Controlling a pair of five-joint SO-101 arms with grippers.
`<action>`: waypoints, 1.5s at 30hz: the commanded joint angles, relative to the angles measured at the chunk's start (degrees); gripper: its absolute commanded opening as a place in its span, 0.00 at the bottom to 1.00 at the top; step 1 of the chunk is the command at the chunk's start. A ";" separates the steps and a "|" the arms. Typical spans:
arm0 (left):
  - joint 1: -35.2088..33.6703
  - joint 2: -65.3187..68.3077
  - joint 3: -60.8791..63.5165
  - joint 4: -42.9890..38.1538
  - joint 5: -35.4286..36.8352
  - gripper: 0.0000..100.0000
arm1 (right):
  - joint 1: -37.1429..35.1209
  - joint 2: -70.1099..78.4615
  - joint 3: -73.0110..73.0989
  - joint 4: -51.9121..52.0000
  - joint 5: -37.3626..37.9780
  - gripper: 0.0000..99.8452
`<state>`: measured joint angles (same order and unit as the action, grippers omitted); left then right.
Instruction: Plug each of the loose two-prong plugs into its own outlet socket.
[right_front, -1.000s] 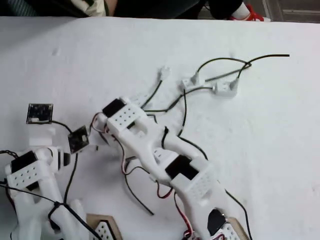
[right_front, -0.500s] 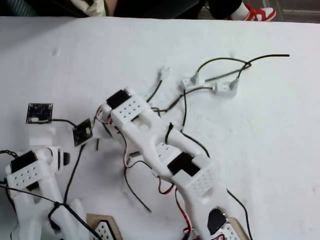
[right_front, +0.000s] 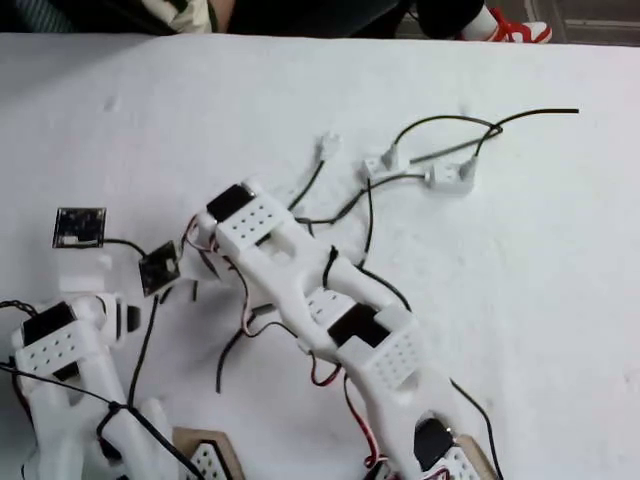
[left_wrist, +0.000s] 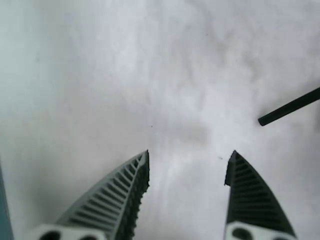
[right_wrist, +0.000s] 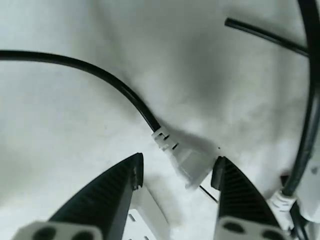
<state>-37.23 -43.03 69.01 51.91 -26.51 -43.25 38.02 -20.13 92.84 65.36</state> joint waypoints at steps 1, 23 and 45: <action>-0.22 -1.36 -0.26 -1.23 0.44 0.25 | 5.05 1.10 -0.26 -0.66 -0.35 0.22; -0.22 -1.36 -0.26 -1.23 0.44 0.25 | 7.87 2.95 2.29 0.31 -0.18 0.22; -0.22 -1.36 -0.26 -1.23 0.26 0.25 | 10.51 4.53 3.96 1.54 -0.35 0.21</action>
<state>-37.14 -42.95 69.10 51.91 -26.51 -39.30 39.69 -17.67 93.63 65.45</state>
